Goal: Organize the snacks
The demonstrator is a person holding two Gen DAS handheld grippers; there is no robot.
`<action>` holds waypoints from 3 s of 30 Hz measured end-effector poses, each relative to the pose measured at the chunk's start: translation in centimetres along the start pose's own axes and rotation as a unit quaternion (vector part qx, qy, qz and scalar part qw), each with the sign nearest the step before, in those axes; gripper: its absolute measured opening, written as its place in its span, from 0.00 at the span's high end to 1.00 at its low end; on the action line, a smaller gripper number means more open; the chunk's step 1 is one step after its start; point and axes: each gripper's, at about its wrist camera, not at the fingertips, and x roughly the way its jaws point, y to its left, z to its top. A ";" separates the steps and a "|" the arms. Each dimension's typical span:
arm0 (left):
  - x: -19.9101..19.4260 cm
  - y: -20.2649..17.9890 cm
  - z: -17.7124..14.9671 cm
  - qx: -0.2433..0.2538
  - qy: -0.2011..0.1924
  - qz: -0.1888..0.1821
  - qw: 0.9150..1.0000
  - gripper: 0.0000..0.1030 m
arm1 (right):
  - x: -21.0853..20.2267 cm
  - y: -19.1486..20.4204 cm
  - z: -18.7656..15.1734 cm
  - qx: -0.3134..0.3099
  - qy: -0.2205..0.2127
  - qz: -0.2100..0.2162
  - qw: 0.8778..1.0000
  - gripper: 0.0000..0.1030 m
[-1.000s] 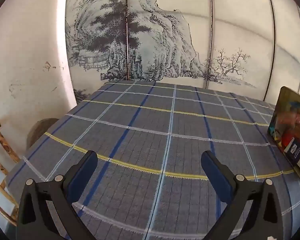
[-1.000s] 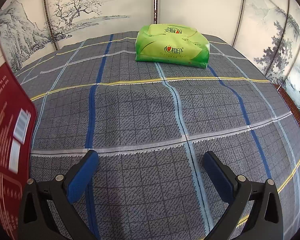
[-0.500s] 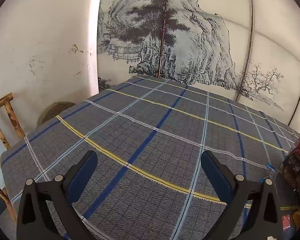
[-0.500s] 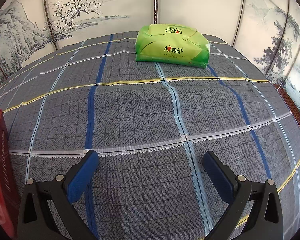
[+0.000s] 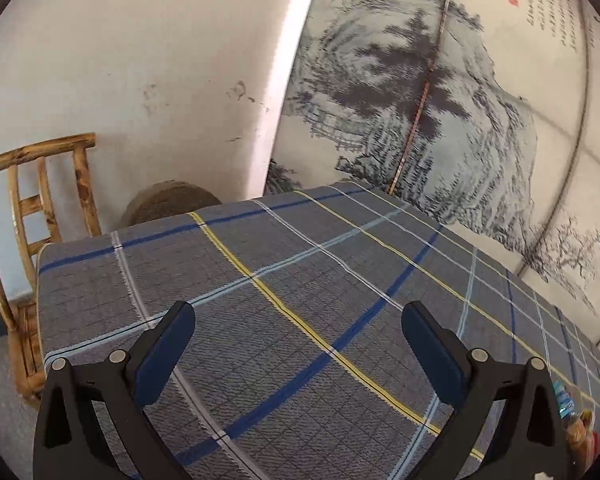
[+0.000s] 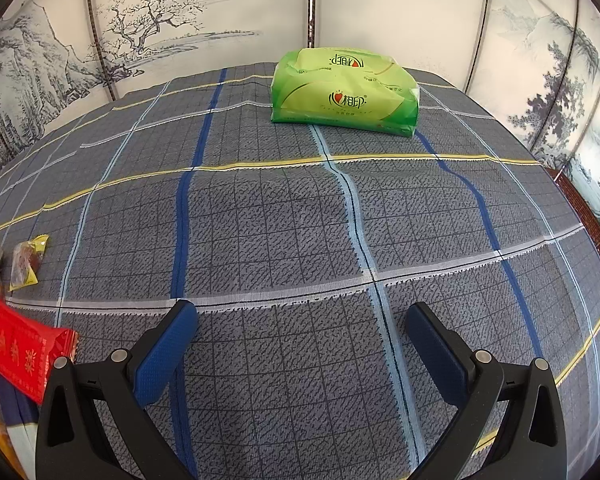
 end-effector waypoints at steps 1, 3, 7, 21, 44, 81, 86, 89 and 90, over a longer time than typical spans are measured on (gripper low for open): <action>-0.1 0.4 0.1 -0.012 -0.004 0.008 1.000 0.01 | 0.0 0.0 0.0 0.000 0.000 0.000 1.000 0.00; -0.1 1.2 0.2 -0.030 -0.007 0.018 0.999 0.01 | 0.0 0.0 0.0 0.000 0.000 0.000 1.000 0.00; 0.2 2.2 0.3 -0.050 0.001 0.023 0.998 0.01 | 0.0 0.0 0.0 0.000 0.000 0.000 1.000 0.00; -0.1 0.8 0.1 -0.019 -0.011 0.029 0.999 0.01 | 0.0 0.0 0.0 0.000 0.000 0.000 1.000 0.00; 0.6 0.0 -0.1 -0.005 0.010 0.024 1.000 0.01 | 0.0 0.0 0.0 0.000 0.000 0.000 1.000 0.00; 1.5 0.0 -0.2 -0.004 0.030 0.015 0.999 0.01 | 0.0 0.0 0.0 0.000 0.000 0.000 1.000 0.00; 1.4 0.1 -0.3 -0.005 0.023 0.016 1.000 0.01 | 0.0 0.0 0.0 0.000 0.000 0.000 1.000 0.00; 1.4 0.3 -0.2 -0.009 0.026 0.017 0.999 0.01 | 0.0 0.0 0.0 0.000 0.000 0.000 1.000 0.00; 1.3 0.5 -0.2 -0.012 0.027 0.016 0.999 0.01 | 0.0 0.0 0.0 0.000 0.000 0.000 1.000 0.00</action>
